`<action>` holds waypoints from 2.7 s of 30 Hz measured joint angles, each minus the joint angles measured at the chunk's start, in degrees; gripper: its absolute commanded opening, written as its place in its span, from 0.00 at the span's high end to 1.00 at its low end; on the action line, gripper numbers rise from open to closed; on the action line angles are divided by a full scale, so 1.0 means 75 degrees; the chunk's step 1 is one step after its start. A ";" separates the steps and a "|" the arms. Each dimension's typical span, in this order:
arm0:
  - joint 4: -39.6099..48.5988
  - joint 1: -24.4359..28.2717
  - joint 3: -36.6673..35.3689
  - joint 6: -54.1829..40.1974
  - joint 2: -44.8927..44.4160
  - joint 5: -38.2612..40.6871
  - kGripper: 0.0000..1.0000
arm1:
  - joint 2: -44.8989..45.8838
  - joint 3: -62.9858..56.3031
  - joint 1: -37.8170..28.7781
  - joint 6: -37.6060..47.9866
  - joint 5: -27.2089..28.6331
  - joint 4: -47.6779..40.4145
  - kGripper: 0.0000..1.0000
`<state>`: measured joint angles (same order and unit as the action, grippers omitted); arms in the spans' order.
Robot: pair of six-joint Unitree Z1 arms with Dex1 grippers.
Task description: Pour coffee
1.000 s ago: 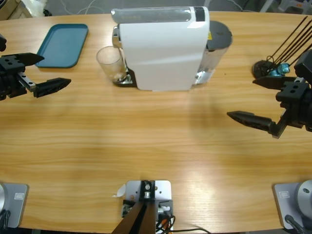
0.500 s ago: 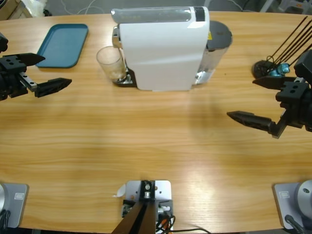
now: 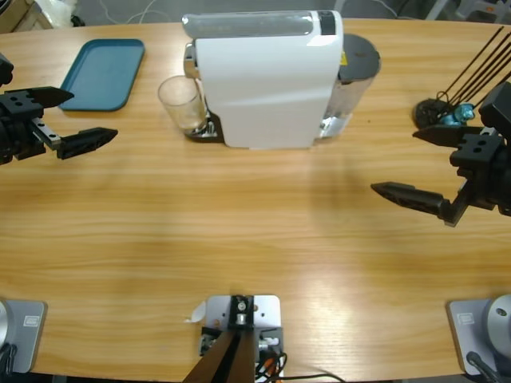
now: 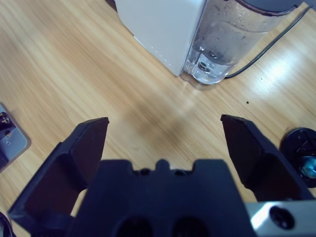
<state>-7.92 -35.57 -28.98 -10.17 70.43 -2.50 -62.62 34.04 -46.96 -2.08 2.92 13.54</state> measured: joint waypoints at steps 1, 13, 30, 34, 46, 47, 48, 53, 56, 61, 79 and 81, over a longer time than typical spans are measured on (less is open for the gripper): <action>0.0000 0.0000 0.0000 0.0000 0.0006 0.0000 0.02 | 0.0000 0.0000 0.0000 0.0000 0.0000 0.0000 0.00; -0.0016 0.0000 0.0000 0.0000 0.0018 0.0000 0.01 | 0.0000 0.0000 0.0000 0.0026 0.0000 -0.0006 0.00; -0.0499 0.0000 0.0005 0.0000 0.0120 0.0010 0.01 | -0.0101 0.0000 -0.0001 0.0087 0.0000 -0.0058 0.00; -0.0590 0.0000 0.0005 -0.0094 0.0465 -0.0208 0.01 | -0.0139 0.0000 -0.0001 0.0087 0.0000 -0.0105 0.00; -0.2414 0.0000 0.0242 0.0004 0.1327 0.0395 0.07 | -0.0142 0.0000 -0.0001 0.0087 0.0000 -0.0170 0.00; -0.2654 0.0000 0.0314 0.0107 0.1440 0.0548 0.07 | -0.0142 0.0000 -0.0001 0.0087 0.0000 -0.0171 0.00; -0.2867 0.0000 0.0400 0.0171 0.1565 0.0687 0.07 | -0.0142 0.0000 -0.0001 0.0087 0.0000 -0.0171 0.00; -0.3792 0.0260 0.0920 0.0456 0.2052 0.1359 0.07 | -0.0142 0.0000 -0.0001 0.0087 0.0000 -0.0182 0.00; -0.4156 0.0456 0.1011 0.0503 0.2342 0.1535 0.07 | -0.0142 0.0000 -0.0001 0.0087 0.0000 -0.0182 0.00; -0.5336 0.0636 0.1040 0.0544 0.3106 0.1965 0.07 | -0.0143 0.0000 -0.0002 0.0087 0.0000 -0.0182 0.00; -0.7191 0.1136 0.1074 0.0632 0.4762 0.2947 0.07 | -0.0170 0.0000 -0.0002 0.0087 0.0000 -0.0183 0.00; -0.7218 0.1171 0.1039 0.0635 0.4821 0.3088 0.06 | -0.0187 0.0000 -0.0002 0.0087 0.0000 -0.0184 0.00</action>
<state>-62.05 -26.78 -21.19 -5.41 106.58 20.65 -64.02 34.04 -46.97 -1.42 2.92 12.15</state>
